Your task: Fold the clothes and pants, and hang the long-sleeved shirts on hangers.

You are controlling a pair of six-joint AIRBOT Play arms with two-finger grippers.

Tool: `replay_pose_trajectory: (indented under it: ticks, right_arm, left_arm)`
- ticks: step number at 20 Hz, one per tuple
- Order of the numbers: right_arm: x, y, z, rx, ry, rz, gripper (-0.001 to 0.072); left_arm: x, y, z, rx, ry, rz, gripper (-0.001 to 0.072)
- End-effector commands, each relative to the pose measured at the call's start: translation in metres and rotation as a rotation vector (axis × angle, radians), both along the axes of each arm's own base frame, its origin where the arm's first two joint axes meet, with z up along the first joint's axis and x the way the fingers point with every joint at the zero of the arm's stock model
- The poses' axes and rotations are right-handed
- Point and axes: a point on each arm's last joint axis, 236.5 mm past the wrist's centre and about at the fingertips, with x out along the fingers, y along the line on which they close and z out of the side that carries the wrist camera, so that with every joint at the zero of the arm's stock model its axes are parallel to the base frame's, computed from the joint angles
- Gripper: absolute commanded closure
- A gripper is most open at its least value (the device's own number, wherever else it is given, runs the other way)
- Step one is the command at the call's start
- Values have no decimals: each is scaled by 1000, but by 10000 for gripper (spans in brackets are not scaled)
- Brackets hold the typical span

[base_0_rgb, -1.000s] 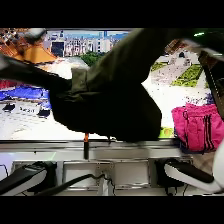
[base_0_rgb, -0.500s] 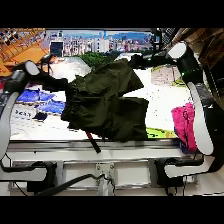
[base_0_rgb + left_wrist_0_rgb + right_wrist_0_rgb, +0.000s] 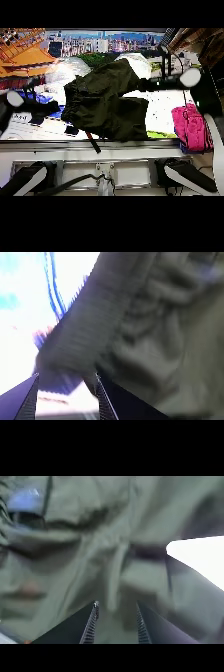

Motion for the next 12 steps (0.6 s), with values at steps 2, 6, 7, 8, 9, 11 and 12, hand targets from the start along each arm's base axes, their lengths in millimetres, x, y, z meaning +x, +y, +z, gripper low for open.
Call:
replay_pose_trajectory:
  ticks: [2,6,7,8,9,11,12]
  right_arm:
    - [-51,-8,-22,19,-2,-38,424]
    - [-67,-10,-11,36,-37,-50,424]
    - [-67,-11,-5,41,-53,-55,424]
    - [-68,-11,-2,43,-62,-56,424]
    - [-69,-11,0,46,-67,-58,424]
    - [-69,-10,1,59,-58,-72,424]
    - [-69,-9,2,67,-56,-73,424]
  left_arm:
    - [-55,-34,-38,-171,89,84,357]
    - [-53,-40,-60,-221,58,174,349]
    - [-46,-40,-59,-232,29,187,306]
    - [-39,-43,-56,-252,0,194,280]
    - [-32,-46,-51,-274,-34,195,280]
    - [-20,-50,-45,-295,-90,200,281]
    - [-16,-52,-45,-294,-104,204,281]
